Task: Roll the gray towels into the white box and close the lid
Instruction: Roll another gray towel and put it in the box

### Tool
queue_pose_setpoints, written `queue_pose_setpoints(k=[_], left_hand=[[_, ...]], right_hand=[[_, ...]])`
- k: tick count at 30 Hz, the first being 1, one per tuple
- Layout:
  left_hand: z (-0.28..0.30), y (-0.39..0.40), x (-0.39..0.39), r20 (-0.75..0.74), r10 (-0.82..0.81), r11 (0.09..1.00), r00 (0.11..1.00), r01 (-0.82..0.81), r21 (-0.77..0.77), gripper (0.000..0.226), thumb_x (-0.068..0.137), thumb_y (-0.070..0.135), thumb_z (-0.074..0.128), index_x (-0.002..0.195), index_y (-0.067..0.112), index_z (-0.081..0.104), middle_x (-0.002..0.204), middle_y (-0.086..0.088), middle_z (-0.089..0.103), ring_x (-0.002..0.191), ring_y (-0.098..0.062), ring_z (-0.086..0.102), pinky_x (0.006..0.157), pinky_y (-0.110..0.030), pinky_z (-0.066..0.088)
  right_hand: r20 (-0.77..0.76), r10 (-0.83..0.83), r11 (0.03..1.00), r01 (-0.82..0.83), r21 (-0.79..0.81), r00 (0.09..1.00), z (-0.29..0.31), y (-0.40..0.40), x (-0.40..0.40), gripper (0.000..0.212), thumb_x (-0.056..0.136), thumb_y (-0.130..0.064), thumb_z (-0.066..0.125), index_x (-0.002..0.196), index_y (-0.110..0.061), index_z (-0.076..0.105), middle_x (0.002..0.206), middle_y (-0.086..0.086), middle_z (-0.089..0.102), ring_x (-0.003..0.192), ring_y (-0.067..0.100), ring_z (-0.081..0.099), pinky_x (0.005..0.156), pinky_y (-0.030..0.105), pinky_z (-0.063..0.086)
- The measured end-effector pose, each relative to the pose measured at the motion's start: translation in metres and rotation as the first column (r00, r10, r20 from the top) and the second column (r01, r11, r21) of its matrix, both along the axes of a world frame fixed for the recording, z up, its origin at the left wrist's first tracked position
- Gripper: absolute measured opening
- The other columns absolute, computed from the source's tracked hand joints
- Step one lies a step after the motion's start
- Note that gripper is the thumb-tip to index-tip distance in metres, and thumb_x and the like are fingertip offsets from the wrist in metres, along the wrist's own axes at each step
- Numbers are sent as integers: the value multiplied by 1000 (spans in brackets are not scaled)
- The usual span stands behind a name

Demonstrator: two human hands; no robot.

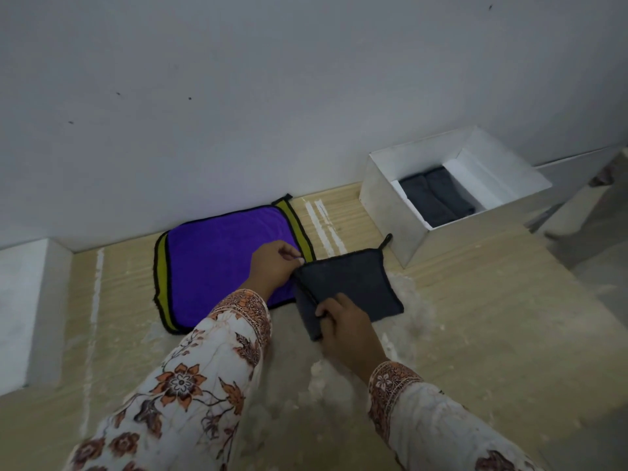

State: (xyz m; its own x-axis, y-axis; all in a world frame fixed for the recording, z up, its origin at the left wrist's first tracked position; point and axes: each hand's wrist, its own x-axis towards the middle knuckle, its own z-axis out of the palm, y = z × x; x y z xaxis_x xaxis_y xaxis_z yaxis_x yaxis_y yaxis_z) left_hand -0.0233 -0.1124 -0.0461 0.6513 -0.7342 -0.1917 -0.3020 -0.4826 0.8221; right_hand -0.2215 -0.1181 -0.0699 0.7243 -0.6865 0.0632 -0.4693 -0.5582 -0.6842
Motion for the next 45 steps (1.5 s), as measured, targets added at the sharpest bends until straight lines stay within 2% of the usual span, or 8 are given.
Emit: queue_pose_setpoints(k=[9, 17, 23, 27, 31, 35, 39, 45], left_hand=[[-6, -29, -27, -20, -147, 986, 989, 148, 82, 21, 78, -1, 69, 98, 6, 72, 103, -12, 71, 97, -18, 64, 86, -26, 50], [-4, -26, -29, 41, -260, 965, 965, 258, 53, 35, 78, -10, 62, 109, 6, 65, 109, -11, 66, 89, -18, 62, 69, -11, 44], [-3, -16, -21, 310, -146, 987, 939, 117, 110, 25, 84, 12, 65, 109, 10, 64, 110, -13, 60, 97, -26, 58, 82, -30, 46], [-4, -5, -19, 300, -140, 949, 944, 41, 313, 31, 88, 29, 63, 110, 8, 62, 110, -14, 65, 104, -30, 59, 85, -36, 49], [-4, -2, -24, 354, -130, 925, 926, -15, 380, 41, 88, 43, 61, 106, 6, 65, 106, -14, 66, 97, -30, 61, 75, -35, 50], [-6, -3, -29, 319, -125, 915, 940, -15, 403, 40, 90, 41, 59, 110, 6, 60, 111, -15, 63, 102, -31, 59, 75, -35, 47], [-7, -2, -32, 310, -130, 926, 942, 4, 377, 31, 95, 34, 52, 105, 5, 55, 109, -17, 61, 99, -32, 58, 70, -34, 43], [0, 1, -26, 294, -46, 974, 955, -23, 226, 24, 86, 24, 60, 103, 9, 51, 95, -13, 63, 81, -26, 55, 62, -31, 41]], right_hand=[[-73, -211, 971, 218, 95, 975, -4, -20, -20, 11, 89, -22, 61, 84, -20, 51, 80, -4, 55, 69, 12, 53, 59, 26, 43], [-198, -183, 982, 171, -79, 963, -6, -24, -21, 11, 88, -30, 54, 88, -21, 49, 86, -2, 54, 79, 16, 52, 59, 27, 41], [-154, -74, 991, 55, -124, 985, -3, -20, -15, 6, 84, -18, 53, 88, -18, 49, 90, -2, 47, 80, 16, 45, 63, 26, 35], [-154, 65, 991, -81, -102, 986, 3, -10, 0, 11, 87, -27, 51, 87, -17, 47, 85, -2, 46, 73, 16, 43, 61, 30, 37], [-369, 44, 992, -84, -92, 928, 3, -1, 13, 43, 84, -51, 57, 106, -16, 46, 103, 6, 54, 96, 24, 51, 74, 36, 49], [-420, 4, 993, -54, -108, 907, 3, 5, 20, 46, 86, -40, 61, 119, -13, 42, 115, 10, 54, 107, 28, 50, 81, 37, 49], [-351, -7, 988, -48, -148, 936, 6, 6, 19, 24, 90, -18, 52, 112, -12, 44, 105, 10, 59, 95, 27, 56, 69, 35, 46], [-156, 84, 996, -78, 48, 984, 17, -1, 9, 16, 81, -20, 56, 94, -15, 48, 74, 4, 58, 65, 24, 56, 59, 39, 50]])
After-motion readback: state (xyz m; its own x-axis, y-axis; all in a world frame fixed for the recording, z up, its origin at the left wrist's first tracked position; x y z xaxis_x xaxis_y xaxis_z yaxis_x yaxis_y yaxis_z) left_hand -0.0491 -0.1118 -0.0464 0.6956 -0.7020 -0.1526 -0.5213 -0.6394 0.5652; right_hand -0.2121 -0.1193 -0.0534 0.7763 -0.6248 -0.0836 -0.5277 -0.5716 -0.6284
